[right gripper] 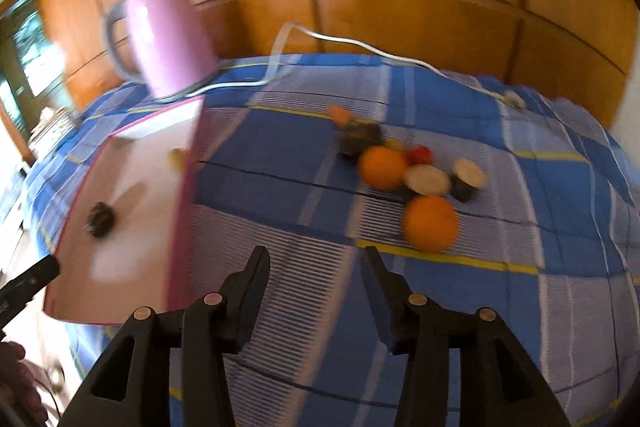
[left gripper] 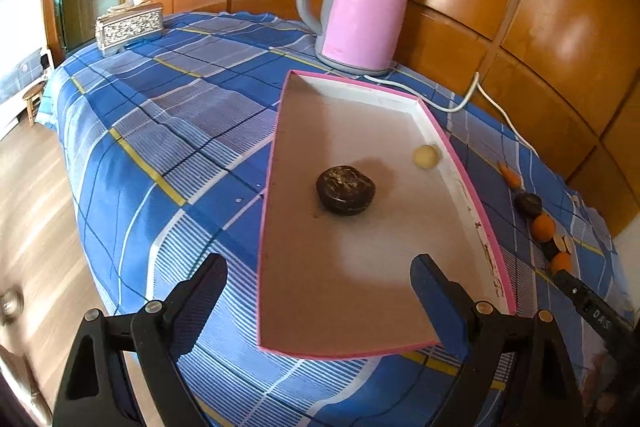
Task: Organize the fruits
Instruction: 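Move the left gripper to the carrot and grasp it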
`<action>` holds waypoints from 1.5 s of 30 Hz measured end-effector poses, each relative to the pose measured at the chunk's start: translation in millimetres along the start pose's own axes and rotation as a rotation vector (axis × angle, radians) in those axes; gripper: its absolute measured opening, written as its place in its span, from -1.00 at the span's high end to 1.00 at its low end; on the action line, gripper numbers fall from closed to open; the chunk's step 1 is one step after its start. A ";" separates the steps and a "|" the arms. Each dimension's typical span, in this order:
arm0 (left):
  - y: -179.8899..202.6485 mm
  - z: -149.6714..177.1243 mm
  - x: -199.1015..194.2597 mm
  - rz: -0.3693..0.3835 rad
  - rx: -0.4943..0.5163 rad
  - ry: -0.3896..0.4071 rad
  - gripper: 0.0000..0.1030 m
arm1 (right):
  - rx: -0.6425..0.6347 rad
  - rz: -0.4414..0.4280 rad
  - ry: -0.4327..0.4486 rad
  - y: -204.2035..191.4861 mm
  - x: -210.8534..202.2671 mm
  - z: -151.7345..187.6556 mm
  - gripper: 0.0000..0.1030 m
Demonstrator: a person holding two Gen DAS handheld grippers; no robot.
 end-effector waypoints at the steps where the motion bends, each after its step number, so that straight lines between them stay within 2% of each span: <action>1: 2.5 -0.1 -0.5 0.008 0.007 0.000 -0.81 | 0.016 0.015 0.002 6.9 -1.7 0.9 0.07; 19: 65.5 -2.7 -15.1 0.126 0.208 0.025 -0.81 | 0.201 0.206 0.044 103.7 -34.9 21.1 0.07; 25: 103.2 -8.4 -21.0 0.208 0.278 0.025 -0.78 | 0.255 0.263 0.064 131.1 -47.0 25.3 0.07; 30: 137.9 -16.2 -19.7 0.276 0.338 0.010 -0.58 | 0.282 0.300 0.076 146.6 -52.4 27.8 0.07; 36: 178.4 -30.8 -3.9 0.335 0.370 -0.056 -0.12 | 0.311 0.361 0.085 166.5 -58.9 36.4 0.06; 40: 203.7 -43.9 12.1 0.358 0.370 -0.108 0.00 | 0.341 0.379 0.088 180.7 -62.1 40.5 0.06; 45: 243.0 -63.3 36.8 0.356 0.369 -0.145 0.02 | 0.352 0.404 0.106 191.0 -68.2 41.4 0.06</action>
Point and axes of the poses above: each gripper's, at about its wrist camera, not at the fingertips, and x roughly the way its jaws point, y to its right, z to its underside, the point moved 4 cm from there along x, roughly the way its jaws point, and after that the axes turned 12 degrees about -z, right-handed, at the moved point
